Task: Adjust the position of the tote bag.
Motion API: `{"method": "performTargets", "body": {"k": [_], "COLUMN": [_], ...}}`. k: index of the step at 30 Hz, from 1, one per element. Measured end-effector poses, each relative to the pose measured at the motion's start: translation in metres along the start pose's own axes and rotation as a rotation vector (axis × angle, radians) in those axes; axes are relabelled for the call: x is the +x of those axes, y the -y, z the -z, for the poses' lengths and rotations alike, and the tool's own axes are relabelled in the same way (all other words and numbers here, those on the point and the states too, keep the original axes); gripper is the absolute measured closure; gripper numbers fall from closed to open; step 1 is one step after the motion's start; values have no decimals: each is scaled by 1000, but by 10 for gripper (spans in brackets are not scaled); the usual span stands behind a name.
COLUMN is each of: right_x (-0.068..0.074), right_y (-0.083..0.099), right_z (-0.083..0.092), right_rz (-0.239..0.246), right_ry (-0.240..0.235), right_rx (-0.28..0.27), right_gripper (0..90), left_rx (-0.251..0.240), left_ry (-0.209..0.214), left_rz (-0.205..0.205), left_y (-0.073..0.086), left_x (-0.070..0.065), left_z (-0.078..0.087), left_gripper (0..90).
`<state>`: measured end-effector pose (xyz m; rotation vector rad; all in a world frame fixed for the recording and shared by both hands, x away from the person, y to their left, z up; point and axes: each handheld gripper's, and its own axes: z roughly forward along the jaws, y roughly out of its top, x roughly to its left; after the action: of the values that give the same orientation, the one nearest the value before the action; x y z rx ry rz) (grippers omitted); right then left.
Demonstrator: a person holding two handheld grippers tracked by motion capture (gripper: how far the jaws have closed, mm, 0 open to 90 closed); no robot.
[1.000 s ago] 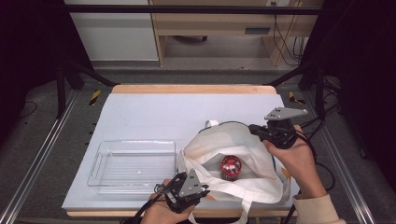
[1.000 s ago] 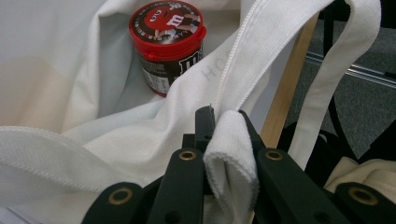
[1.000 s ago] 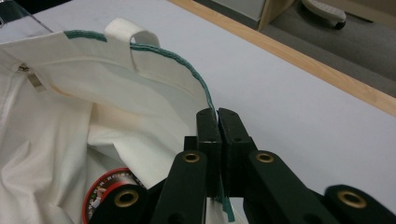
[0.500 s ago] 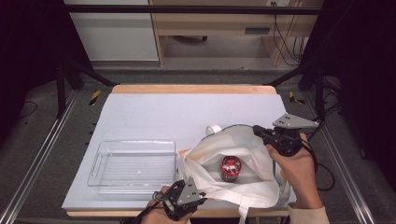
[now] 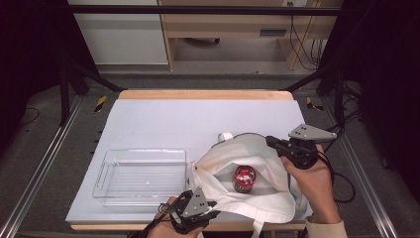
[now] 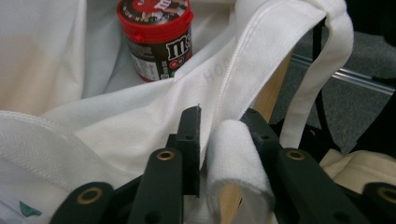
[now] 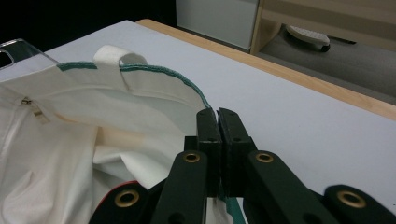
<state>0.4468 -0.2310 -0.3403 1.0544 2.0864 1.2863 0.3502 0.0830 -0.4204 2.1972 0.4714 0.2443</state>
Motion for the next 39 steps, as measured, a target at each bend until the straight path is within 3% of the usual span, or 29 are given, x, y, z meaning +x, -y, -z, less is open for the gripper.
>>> {"method": "performTargets", "body": {"k": [3,10,14,19,24,26,32,39], "right_x": [-1,0,2,3,4,5,5,5], "right_y": [3,5,5,6,5,5,5,5], "right_z": [1,4,4,6,8,8,9,9], "right_rz": [-9,-9,-5,-5,-2,-1,-1,-9], "right_ry": [-7,-6,-9,-15,-20,-23,-27,-36], "right_rx": [-8,-6,-6,-9,-10,-8,-10,-9], "right_gripper": [885,885,884,884,884,884,883,883], "left_rx": [-25,-115,-125,-73,-23,0,44,114], "left_ry": [-8,-5,-36,-75,-81,-101,-101,-87], "left_rz": [-5,-1,-16,-47,-50,-63,-38,-59], "left_y": [-4,-20,-34,-51,-54,-53,-45,-29], "left_x": [-1,-2,2,12,16,15,23,16], "left_z": [6,22,20,-3,-27,-34,-47,-53], "left_gripper": [622,563,542,542,573,574,596,595]}}
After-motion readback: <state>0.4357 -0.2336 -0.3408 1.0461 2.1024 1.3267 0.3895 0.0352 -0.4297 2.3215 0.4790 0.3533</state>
